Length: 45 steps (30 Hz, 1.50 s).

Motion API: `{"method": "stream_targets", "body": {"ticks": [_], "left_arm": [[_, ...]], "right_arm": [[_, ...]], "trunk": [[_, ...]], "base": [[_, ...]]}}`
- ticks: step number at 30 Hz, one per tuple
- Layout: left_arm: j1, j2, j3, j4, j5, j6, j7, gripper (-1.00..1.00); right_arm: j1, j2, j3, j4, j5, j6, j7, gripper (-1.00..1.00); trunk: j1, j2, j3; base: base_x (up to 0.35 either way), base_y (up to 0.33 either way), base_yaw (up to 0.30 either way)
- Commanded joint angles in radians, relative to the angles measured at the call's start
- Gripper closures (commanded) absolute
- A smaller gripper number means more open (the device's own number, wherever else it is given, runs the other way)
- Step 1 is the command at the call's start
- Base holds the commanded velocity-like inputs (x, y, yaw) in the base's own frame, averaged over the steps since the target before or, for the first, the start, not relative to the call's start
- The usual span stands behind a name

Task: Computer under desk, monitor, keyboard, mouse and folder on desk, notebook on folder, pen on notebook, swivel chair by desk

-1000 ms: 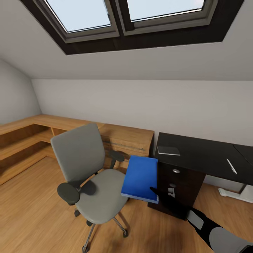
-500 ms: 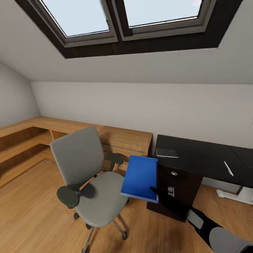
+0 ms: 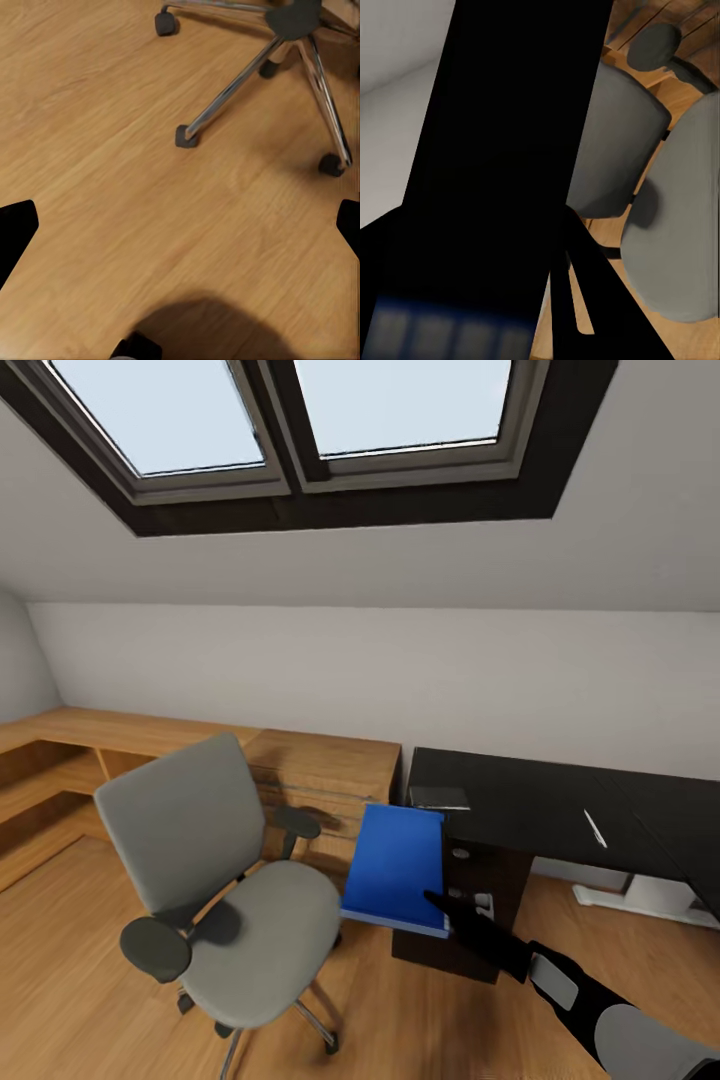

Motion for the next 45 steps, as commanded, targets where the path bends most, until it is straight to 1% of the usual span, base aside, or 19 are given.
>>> {"method": "stream_targets", "body": {"ticks": [1, 23, 40, 45], "left_arm": [[0.000, 0.001, -0.006, 0.000, 0.011, -0.003, -0.004, -1.00], [0.000, 0.001, -0.005, 0.000, 0.012, -0.003, -0.004, -1.00], [0.000, 0.000, -0.006, 0.001, 0.012, -0.003, -0.004, -1.00], [-0.001, -0.002, -0.005, 0.001, 0.012, -0.003, -0.004, -1.00]], "right_arm": [[-0.001, -0.001, 0.006, 0.000, -0.010, 0.010, 0.001, 1.00], [-0.001, -0.004, 0.008, -0.002, -0.009, 0.010, 0.007, 1.00], [-0.001, -0.006, 0.005, 0.025, -0.015, 0.010, 0.004, 1.00], [-0.001, -0.015, 0.004, 0.026, -0.016, 0.009, 0.005, 1.00]], "trunk": [[-0.004, 0.007, 0.003], [-0.088, 0.161, 0.074], [-0.153, 0.280, 0.128], [-0.173, 0.315, 0.143]], "base": [[0.000, 0.000, -0.259], [0.000, 0.000, -0.265], [0.000, 0.000, -0.023], [0.000, 0.000, 0.000]]}}
